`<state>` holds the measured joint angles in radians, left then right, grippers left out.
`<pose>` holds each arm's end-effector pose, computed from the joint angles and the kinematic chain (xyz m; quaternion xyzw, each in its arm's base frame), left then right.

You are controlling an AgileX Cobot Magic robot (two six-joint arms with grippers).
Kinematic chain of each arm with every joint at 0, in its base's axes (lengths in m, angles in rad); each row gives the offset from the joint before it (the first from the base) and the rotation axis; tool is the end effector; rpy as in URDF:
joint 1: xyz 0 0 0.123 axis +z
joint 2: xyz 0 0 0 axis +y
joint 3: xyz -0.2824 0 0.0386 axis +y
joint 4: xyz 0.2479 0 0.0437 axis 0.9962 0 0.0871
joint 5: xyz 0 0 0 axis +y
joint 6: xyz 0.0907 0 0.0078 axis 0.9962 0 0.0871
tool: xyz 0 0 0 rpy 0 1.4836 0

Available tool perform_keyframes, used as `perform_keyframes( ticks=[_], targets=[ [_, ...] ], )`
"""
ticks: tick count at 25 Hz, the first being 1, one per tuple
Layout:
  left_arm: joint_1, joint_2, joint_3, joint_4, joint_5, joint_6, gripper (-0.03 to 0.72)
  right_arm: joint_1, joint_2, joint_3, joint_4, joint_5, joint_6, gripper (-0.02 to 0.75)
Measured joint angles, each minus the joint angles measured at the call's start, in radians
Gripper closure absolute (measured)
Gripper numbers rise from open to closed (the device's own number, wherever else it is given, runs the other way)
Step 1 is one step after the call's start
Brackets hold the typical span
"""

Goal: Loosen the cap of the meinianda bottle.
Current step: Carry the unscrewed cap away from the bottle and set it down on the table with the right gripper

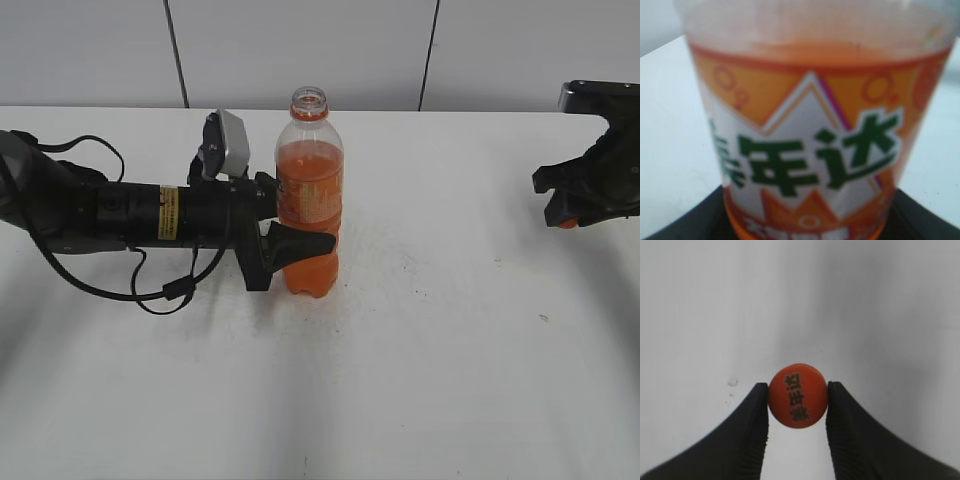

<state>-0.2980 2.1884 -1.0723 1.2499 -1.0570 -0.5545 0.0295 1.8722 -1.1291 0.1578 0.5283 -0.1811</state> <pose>0.3485 -0.1857 0.1018 0.4888 0.6331 -0.3761 0.4678 0.3670 0.0181 0.1618 -0.0440 0.9791 0.0374 0.1949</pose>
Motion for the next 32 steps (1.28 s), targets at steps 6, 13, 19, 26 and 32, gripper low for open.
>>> perform_keyframes(
  ticks=[6, 13, 19, 26, 32],
  targets=[
    [0.0, 0.0, 0.0, 0.0, -0.001, 0.0, 0.278, 0.044, 0.078, 0.0, 0.012, -0.092, -0.065, 0.465],
    [0.0, 0.0, 0.0, 0.0, -0.001, 0.0, 0.278, 0.06, 0.152, 0.003, 0.021, -0.158, -0.042, 0.465],
    [0.0, 0.0, 0.0, 0.0, -0.001, 0.0, 0.278, 0.06, 0.179, 0.004, 0.025, -0.168, -0.039, 0.464],
    [0.0, 0.0, 0.0, 0.0, -0.001, 0.0, 0.278, 0.06, 0.18, -0.001, 0.027, -0.158, -0.039, 0.193],
    [0.0, 0.0, 0.0, 0.0, -0.003, 0.0, 0.278, 0.06, 0.162, 0.0, 0.027, -0.116, -0.039, 0.153]
  ],
)
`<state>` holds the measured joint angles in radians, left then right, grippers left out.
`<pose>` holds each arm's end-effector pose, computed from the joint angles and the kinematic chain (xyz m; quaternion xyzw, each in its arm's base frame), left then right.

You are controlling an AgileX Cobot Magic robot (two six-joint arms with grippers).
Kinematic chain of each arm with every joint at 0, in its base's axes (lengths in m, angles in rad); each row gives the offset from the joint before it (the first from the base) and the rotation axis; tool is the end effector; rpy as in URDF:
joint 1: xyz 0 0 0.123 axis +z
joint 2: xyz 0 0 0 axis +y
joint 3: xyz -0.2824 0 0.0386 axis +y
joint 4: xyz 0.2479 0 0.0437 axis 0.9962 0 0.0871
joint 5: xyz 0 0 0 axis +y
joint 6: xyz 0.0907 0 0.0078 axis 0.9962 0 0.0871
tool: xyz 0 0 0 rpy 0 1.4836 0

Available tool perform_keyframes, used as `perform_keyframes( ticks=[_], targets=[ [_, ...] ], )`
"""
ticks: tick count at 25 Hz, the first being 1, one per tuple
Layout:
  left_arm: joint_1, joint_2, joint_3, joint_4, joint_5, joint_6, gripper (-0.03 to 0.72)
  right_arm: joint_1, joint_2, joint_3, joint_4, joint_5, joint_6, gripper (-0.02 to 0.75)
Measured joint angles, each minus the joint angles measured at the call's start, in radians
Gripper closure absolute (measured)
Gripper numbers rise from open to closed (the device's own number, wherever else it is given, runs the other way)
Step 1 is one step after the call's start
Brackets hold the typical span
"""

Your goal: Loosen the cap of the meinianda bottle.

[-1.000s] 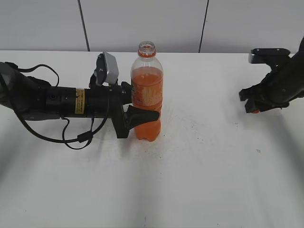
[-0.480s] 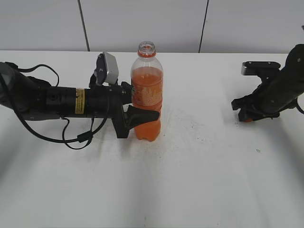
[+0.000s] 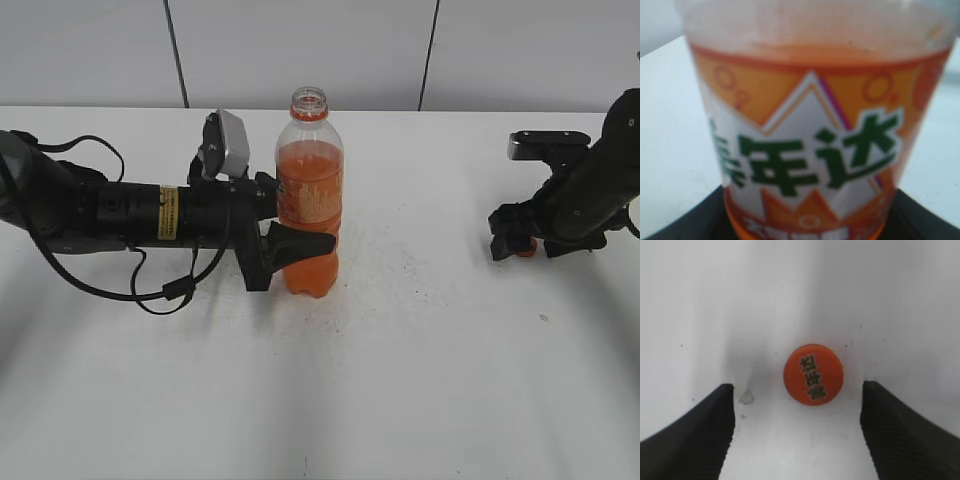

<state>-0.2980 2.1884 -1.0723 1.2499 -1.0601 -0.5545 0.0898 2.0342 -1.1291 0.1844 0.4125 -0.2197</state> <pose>0.3484 -0.1858 0.1021 0.4887 0.6321 -0.3773 0.4683 0.3768 0.0407 0.1050 -0.0753 0.9815 0.0396 0.1716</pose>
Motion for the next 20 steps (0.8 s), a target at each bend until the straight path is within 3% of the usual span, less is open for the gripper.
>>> perform_keyframes(
  ticks=[8, 20],
  targets=[
    [0.0, 0.0, 0.0, 0.001, -0.029, 0.0, 0.155, 0.001, -0.106, 0.0, 0.0, 0.013, 0.0, 0.153],
    [0.067, 0.0, 0.0, 0.06, -0.073, 0.0, 0.144, 0.001, -0.23, 0.0, -0.002, 0.028, 0.0, 0.152]
  ],
)
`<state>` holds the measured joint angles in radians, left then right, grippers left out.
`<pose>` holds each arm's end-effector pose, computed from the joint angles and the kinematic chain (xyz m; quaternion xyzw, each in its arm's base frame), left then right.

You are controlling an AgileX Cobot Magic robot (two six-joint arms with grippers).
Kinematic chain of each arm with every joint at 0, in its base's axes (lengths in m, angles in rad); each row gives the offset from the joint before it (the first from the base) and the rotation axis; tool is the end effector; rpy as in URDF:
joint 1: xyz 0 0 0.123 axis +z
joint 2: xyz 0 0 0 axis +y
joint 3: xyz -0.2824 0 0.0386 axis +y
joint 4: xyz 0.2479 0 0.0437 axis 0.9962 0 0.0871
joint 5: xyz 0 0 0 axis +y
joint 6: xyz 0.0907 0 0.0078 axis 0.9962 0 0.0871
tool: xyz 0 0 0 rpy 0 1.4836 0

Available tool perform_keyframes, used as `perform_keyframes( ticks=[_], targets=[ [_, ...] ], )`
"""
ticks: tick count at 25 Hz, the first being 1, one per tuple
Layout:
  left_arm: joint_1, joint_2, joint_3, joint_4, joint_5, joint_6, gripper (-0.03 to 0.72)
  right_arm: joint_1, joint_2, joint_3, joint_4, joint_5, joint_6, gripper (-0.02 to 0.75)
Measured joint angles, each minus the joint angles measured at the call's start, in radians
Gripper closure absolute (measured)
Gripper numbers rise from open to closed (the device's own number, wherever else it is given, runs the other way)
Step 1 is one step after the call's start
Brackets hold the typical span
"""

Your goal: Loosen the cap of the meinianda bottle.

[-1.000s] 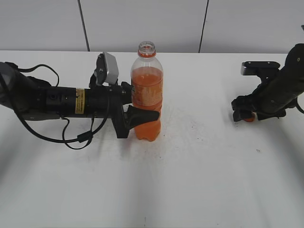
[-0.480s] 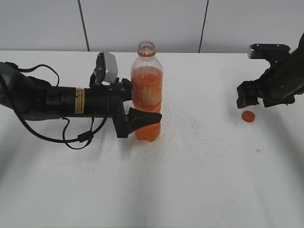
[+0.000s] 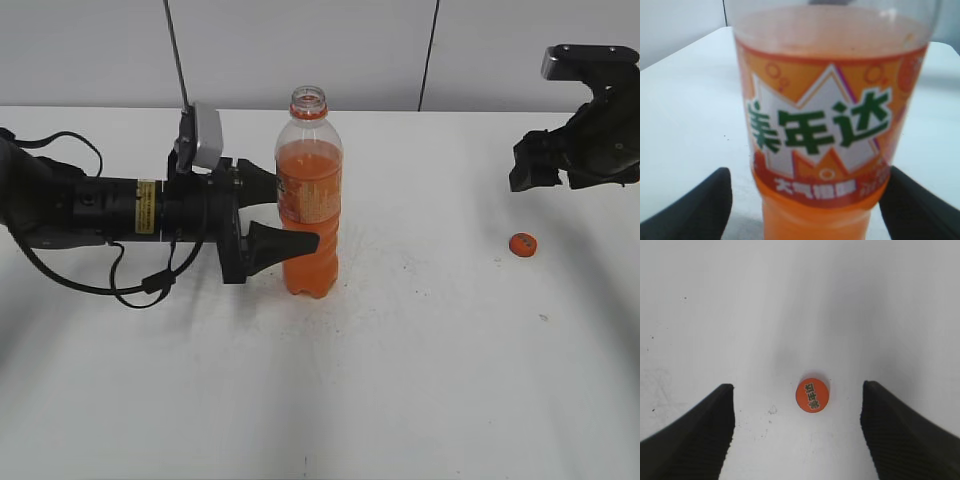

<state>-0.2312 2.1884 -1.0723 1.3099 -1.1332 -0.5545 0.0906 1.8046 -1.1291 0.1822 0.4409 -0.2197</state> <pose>0.3529 -0.1649 0.1052 0.4897 0.6177 -0.3895 0.4764 0.3688 0.0406 0.1903 -0.0802 0.9587 0.0421 0.2697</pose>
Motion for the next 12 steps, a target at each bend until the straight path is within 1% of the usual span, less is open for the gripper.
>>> perform_keyframes(
  ticks=[8, 12],
  targets=[
    [0.07, -0.001, 0.0, 0.199, -0.007, -0.005, 0.143, 0.0, -0.048, 0.0, -0.013, 0.015, 0.0, 0.152],
    [0.101, -0.007, 0.0, 0.244, -0.007, -0.019, 0.143, 0.0, -0.063, 0.0, -0.026, 0.029, 0.0, 0.152]
  ],
)
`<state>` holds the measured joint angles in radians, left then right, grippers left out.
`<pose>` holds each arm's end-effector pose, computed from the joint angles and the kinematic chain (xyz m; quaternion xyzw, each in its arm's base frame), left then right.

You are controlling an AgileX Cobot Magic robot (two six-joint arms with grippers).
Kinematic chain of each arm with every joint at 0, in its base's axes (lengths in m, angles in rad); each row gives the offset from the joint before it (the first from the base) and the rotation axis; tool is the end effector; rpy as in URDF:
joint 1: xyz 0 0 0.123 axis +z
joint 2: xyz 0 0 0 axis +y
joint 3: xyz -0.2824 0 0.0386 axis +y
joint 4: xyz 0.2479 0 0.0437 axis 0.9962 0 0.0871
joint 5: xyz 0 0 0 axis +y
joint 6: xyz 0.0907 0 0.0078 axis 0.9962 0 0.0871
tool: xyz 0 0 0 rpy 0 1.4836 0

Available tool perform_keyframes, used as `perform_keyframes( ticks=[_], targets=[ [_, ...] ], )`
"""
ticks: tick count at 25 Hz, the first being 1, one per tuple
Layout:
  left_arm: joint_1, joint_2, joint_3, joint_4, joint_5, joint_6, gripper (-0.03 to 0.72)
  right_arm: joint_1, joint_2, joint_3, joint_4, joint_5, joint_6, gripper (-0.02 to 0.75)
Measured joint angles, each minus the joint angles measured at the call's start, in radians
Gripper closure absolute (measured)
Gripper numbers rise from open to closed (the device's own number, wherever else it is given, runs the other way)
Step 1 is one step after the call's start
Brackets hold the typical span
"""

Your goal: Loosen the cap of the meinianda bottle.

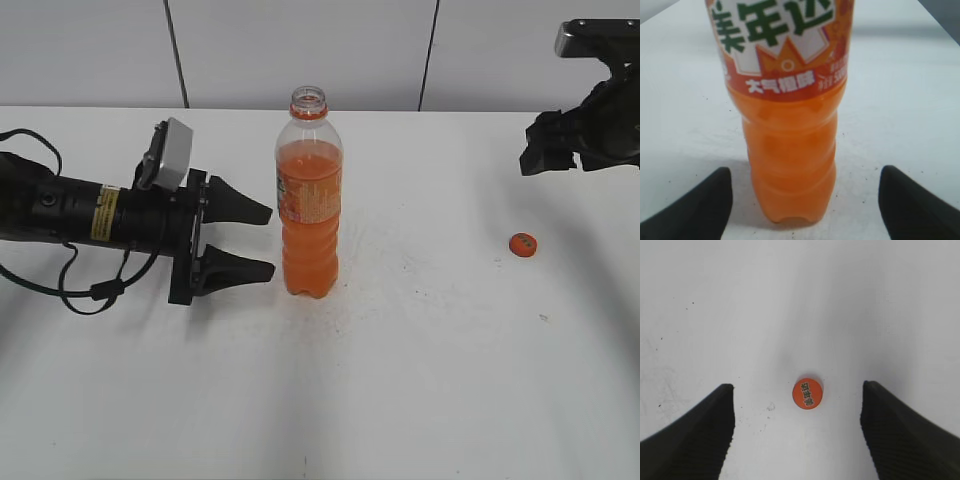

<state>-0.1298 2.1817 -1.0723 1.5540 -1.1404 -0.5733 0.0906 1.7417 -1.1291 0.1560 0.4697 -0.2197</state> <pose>0.3504 -0.1291 0.0979 0.5501 0.6094 -0.3755 0.4301 0.3616 0.0393 0.2119 -0.0918 0.9532 0.0352 0.2859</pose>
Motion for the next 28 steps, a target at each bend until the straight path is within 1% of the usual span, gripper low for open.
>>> perform_keyframes(
  ticks=[4, 11, 15, 18, 19, 20, 23, 28],
  targets=[
    [0.026, -0.04, 0.0, 0.011, 0.038, -0.031, 0.143, 0.0, -0.026, 0.0, -0.015, 0.003, 0.0, 0.152],
    [0.032, -0.172, 0.0, 0.015, 0.27, -0.123, 0.143, 0.0, -0.074, 0.0, -0.07, 0.002, 0.0, 0.152],
    [0.032, -0.246, 0.0, 0.016, 0.46, -0.228, 0.143, 0.0, -0.103, 0.0, -0.079, -0.003, 0.0, 0.152],
    [0.031, -0.303, 0.0, 0.017, 0.652, -0.354, 0.143, 0.0, -0.128, 0.0, -0.095, -0.006, 0.0, 0.152],
    [0.031, -0.338, 0.0, 0.017, 0.786, -0.438, 0.143, 0.0, -0.142, 0.0, -0.106, -0.007, 0.0, 0.152],
    [0.031, -0.338, 0.0, 0.017, 0.786, -0.438, 0.143, 0.0, -0.142, 0.0, -0.106, -0.007, 0.0, 0.152],
    [0.031, -0.394, 0.013, 0.015, 0.93, -0.526, 0.143, 0.0, -0.161, 0.0, -0.115, 0.003, 0.009, 0.152],
    [0.031, -0.476, 0.097, 0.011, 1.059, -0.555, 0.143, 0.0, -0.171, -0.044, -0.127, 0.116, 0.028, 0.152]
  ],
)
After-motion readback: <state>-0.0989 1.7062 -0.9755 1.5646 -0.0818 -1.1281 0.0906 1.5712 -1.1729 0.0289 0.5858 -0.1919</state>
